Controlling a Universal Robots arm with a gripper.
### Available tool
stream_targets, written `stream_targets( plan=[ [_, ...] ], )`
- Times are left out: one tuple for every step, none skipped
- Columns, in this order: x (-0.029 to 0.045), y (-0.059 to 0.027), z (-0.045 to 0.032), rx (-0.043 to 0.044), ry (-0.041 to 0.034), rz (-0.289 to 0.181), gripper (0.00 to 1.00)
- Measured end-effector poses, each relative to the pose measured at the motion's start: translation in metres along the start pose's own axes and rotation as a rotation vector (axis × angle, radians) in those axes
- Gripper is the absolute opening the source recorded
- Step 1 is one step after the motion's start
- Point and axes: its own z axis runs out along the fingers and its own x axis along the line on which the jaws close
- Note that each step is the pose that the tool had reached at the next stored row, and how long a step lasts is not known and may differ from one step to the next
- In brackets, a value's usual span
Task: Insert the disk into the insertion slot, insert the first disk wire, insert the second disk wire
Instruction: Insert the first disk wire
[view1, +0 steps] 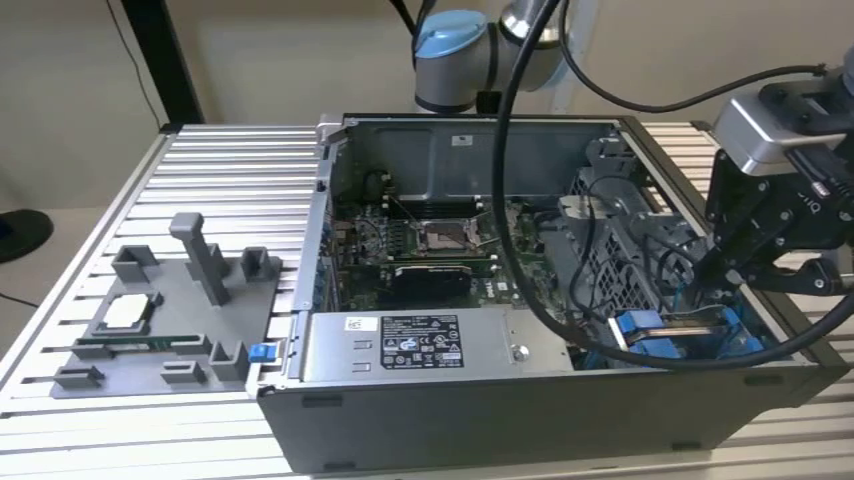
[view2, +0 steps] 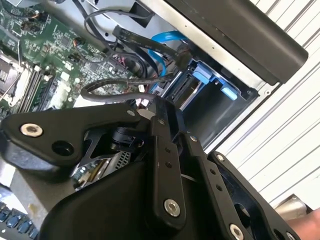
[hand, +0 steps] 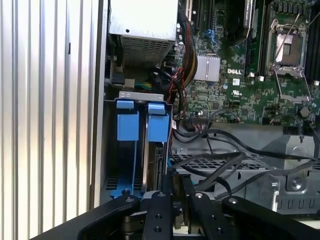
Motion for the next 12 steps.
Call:
stream_targets(
  plan=[
    [0.0008, -0.0013, 0.0011, 0.0000, 0.0004, 0.000, 0.00],
    [0.0017, -0.0025, 0.0023, -0.0001, 0.0007, 0.000, 0.00],
    [0.0025, -0.0035, 0.0035, -0.0001, 0.0009, 0.000, 0.00],
    [0.0032, -0.0043, 0.0048, -0.0001, 0.0014, 0.000, 0.00],
    [0.0039, -0.0049, 0.0060, -0.0002, 0.0021, 0.000, 0.00],
    [0.0046, -0.0054, 0.0075, -0.0002, 0.0028, 0.000, 0.00],
    [0.0052, -0.0059, 0.0090, -0.0002, 0.0033, -0.001, 0.00],
    [0.0056, -0.0064, 0.0107, -0.0002, 0.0038, -0.001, 0.00],
    [0.0059, -0.0073, 0.0125, -0.0002, 0.0045, -0.001, 0.00],
    [0.0062, -0.0081, 0.0143, -0.0003, 0.0055, -0.001, 0.00],
    [0.0065, -0.0089, 0.0160, -0.0002, 0.0067, -0.001, 0.00],
    [0.0068, -0.0096, 0.0177, -0.0002, 0.0082, -0.001, 0.00]
  ],
)
